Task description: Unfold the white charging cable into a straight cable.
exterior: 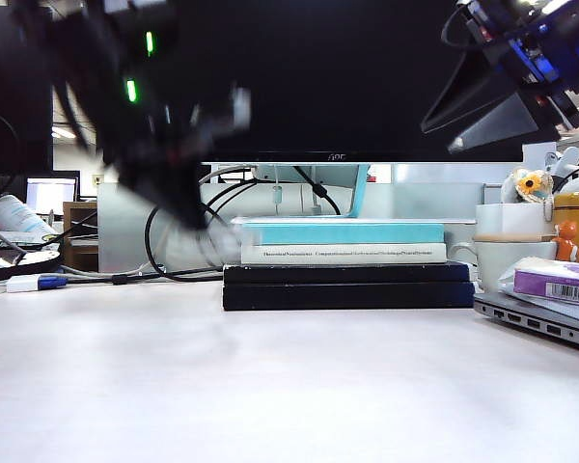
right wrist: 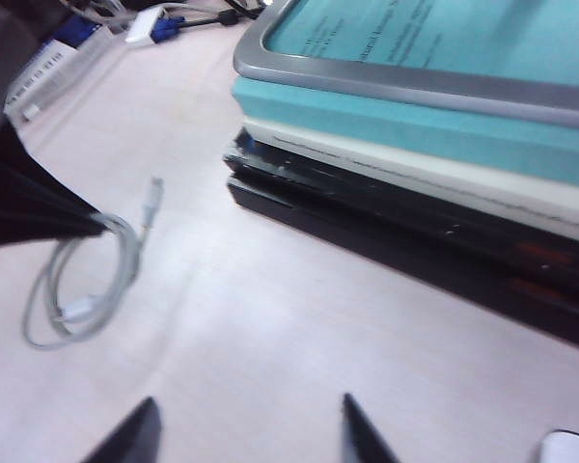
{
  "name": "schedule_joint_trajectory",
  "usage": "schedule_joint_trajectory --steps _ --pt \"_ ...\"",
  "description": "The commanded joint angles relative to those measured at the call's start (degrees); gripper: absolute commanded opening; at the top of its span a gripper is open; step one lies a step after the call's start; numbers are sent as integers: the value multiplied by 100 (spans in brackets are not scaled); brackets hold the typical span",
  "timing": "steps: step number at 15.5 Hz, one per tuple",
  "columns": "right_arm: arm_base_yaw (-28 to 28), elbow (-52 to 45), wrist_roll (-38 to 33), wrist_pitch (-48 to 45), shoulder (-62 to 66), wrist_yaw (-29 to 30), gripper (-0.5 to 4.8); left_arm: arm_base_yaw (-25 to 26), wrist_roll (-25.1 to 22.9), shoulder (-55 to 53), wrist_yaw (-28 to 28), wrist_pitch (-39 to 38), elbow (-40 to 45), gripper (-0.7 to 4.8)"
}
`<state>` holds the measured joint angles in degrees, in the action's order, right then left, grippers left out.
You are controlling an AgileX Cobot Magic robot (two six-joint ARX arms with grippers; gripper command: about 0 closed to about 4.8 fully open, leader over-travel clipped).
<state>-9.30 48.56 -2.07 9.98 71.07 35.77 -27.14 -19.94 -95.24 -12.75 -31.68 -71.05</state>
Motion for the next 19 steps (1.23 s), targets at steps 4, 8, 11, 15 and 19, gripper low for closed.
schedule_joint_trajectory --steps 4,8,11,15,19 --pt "136 31 -1154 -229 -20 2391 216 -68 -2026 1029 -1676 -402 -177 -6" --pt "125 31 -2015 -898 -20 3585 216 -496 -2406 1279 -2194 -411 -175 -6" --pt "125 31 -2326 -1152 -20 4006 216 -798 -2435 1281 -2221 -127 -175 -6" --pt "20 28 -2472 -1198 -20 4225 206 -1001 -1746 1191 -2859 831 -175 -6" --pt "-11 28 -2472 -1231 -20 4216 142 -1010 -1510 981 -3101 890 -175 -6"
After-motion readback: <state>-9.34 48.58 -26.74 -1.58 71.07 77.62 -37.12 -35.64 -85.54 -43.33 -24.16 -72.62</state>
